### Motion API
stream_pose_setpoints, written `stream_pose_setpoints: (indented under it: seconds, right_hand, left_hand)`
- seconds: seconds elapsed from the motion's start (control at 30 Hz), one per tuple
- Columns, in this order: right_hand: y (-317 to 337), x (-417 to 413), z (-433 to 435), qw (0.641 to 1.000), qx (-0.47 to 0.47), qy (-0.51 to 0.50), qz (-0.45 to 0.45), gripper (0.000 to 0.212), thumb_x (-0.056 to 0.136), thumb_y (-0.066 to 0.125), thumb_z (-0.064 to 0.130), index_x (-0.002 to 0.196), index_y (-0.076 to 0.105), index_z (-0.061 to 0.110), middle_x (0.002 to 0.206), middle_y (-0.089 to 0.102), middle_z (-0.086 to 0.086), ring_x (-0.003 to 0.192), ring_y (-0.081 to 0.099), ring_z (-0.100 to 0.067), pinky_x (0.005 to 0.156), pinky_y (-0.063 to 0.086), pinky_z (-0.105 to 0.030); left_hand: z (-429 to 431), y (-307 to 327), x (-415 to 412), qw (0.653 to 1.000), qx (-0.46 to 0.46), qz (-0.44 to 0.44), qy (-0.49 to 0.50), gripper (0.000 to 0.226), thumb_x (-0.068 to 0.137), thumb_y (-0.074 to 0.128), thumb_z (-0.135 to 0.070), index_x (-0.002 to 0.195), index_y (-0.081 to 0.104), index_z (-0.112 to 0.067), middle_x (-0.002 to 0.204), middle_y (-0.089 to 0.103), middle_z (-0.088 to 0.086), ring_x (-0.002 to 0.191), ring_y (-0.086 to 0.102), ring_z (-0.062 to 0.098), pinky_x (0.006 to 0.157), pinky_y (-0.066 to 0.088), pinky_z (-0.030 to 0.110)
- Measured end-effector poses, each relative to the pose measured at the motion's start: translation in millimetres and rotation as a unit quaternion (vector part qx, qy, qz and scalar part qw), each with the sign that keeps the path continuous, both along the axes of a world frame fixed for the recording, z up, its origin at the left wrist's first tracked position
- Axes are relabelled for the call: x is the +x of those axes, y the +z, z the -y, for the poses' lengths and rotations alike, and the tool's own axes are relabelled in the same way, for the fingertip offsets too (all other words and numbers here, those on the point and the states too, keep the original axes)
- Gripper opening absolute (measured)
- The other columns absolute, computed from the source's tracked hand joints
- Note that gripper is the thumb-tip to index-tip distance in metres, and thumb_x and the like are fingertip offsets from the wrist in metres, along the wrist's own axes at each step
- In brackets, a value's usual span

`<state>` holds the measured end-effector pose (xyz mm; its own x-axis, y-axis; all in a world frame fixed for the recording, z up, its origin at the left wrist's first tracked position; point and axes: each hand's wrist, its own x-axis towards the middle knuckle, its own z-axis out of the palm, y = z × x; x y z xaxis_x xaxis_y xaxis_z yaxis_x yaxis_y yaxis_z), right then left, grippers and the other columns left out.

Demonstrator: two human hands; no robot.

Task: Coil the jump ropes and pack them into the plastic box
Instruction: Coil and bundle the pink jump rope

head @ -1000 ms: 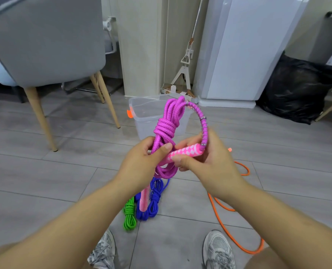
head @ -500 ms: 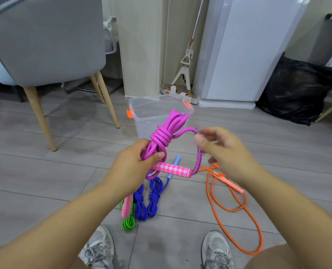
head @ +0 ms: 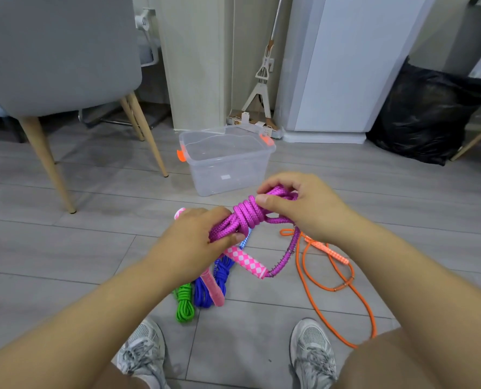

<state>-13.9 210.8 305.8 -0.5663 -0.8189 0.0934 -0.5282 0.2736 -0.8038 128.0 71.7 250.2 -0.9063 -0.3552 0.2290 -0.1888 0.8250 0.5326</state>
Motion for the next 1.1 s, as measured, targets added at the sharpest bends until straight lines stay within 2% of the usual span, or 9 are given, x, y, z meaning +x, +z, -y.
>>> stream_pose_setpoints:
  seconds: [0.13, 0.27, 0.37, 0.43, 0.57, 0.7, 0.83, 1.0, 1.1]
  right_hand:
    - [-4.4, -3.4, -5.2, 0.999, -0.018, -0.025, -0.012, 0.009, 0.076, 0.074, 0.025, 0.080, 0.067, 0.020, 0.069, 0.063, 0.007, 0.065, 0.060, -0.004, 0.069, 0.052, -0.028]
    - [-8.2, -11.7, -17.6, 0.997, -0.039, -0.060, -0.019, 0.012, 0.074, 0.076, 0.016, 0.073, 0.066, 0.023, 0.075, 0.067, -0.001, 0.067, 0.060, -0.010, 0.066, 0.052, -0.031]
    - [-8.6, -14.7, -26.2, 0.997, -0.062, -0.056, 0.001, 0.021, 0.074, 0.074, 0.005, 0.071, 0.065, 0.024, 0.078, 0.067, 0.001, 0.064, 0.057, -0.001, 0.064, 0.048, -0.015]
    - [-12.2, -14.2, -28.8, 0.997, -0.059, -0.045, 0.013, 0.025, 0.074, 0.073, 0.000, 0.073, 0.066, 0.024, 0.081, 0.068, -0.002, 0.071, 0.059, -0.006, 0.068, 0.050, -0.019]
    - [-20.9, -13.9, -30.4, 0.998, -0.039, -0.051, 0.004, 0.032, 0.073, 0.070, -0.007, 0.073, 0.065, 0.025, 0.084, 0.068, -0.004, 0.075, 0.060, -0.016, 0.070, 0.052, -0.033]
    - [-21.4, -20.1, -35.0, 0.998, -0.022, -0.065, 0.008, 0.041, 0.068, 0.069, -0.012, 0.086, 0.063, 0.024, 0.081, 0.060, 0.004, 0.063, 0.054, -0.006, 0.060, 0.048, -0.016]
    - [-29.4, -24.2, -36.4, 0.993, 0.061, -0.052, -0.084, 0.046, 0.070, 0.069, -0.005, 0.104, 0.064, 0.027, 0.095, 0.057, 0.005, 0.082, 0.056, -0.008, 0.075, 0.044, -0.012]
    - [-37.6, -23.3, -34.3, 0.976, 0.134, -0.022, -0.168, 0.044, 0.076, 0.065, 0.001, 0.116, 0.063, 0.018, 0.101, 0.048, 0.002, 0.087, 0.050, -0.010, 0.073, 0.034, -0.012]
    - [-42.7, -20.0, -30.6, 0.969, 0.161, -0.007, -0.188, 0.038, 0.079, 0.064, 0.004, 0.115, 0.064, 0.015, 0.104, 0.041, 0.001, 0.091, 0.047, -0.011, 0.078, 0.033, -0.013]
  left_hand:
    - [10.5, -2.7, 3.4, 0.997, -0.052, 0.051, 0.023, 0.064, 0.061, 0.030, -0.084, 0.079, 0.055, -0.028, 0.073, 0.050, -0.006, 0.074, 0.045, 0.007, 0.061, 0.032, 0.022]
    - [29.5, -3.8, 10.4, 0.991, -0.022, 0.118, 0.063, 0.082, 0.056, 0.015, -0.090, 0.095, 0.063, -0.036, 0.089, 0.053, 0.000, 0.093, 0.049, 0.019, 0.083, 0.041, 0.033]
    - [40.1, -4.4, 16.9, 0.976, -0.047, 0.201, 0.066, 0.066, 0.063, 0.031, -0.085, 0.106, 0.059, -0.044, 0.095, 0.049, 0.001, 0.100, 0.047, 0.024, 0.088, 0.040, 0.033]
    - [40.0, -5.5, 18.5, 0.964, -0.080, 0.250, 0.053, 0.044, 0.079, 0.045, -0.070, 0.109, 0.058, -0.042, 0.095, 0.048, 0.000, 0.100, 0.051, 0.024, 0.085, 0.042, 0.032]
    - [38.0, -6.7, 18.4, 0.946, -0.140, 0.292, 0.032, 0.033, 0.094, 0.039, -0.054, 0.118, 0.053, -0.037, 0.106, 0.059, 0.000, 0.104, 0.055, 0.022, 0.081, 0.044, 0.032]
    - [38.4, -6.1, 18.4, 0.927, -0.194, 0.320, 0.039, 0.031, 0.096, 0.034, -0.054, 0.124, 0.044, -0.046, 0.120, 0.060, 0.000, 0.109, 0.055, 0.022, 0.073, 0.037, 0.028]
    - [36.4, -7.9, 17.9, 0.888, -0.279, 0.362, 0.039, 0.026, 0.098, 0.036, -0.046, 0.117, 0.046, -0.032, 0.112, 0.061, 0.002, 0.104, 0.057, 0.024, 0.075, 0.037, 0.030]
    - [35.0, -19.3, 13.5, 0.929, -0.144, 0.339, 0.016, 0.012, 0.095, 0.046, -0.024, 0.093, 0.034, -0.020, 0.108, 0.055, 0.007, 0.086, 0.051, 0.024, 0.077, 0.044, 0.036]
    - [33.1, -26.4, 11.9, 0.941, -0.097, 0.325, 0.015, 0.011, 0.093, 0.044, -0.016, 0.103, 0.039, -0.018, 0.113, 0.052, 0.008, 0.092, 0.052, 0.025, 0.080, 0.045, 0.038]
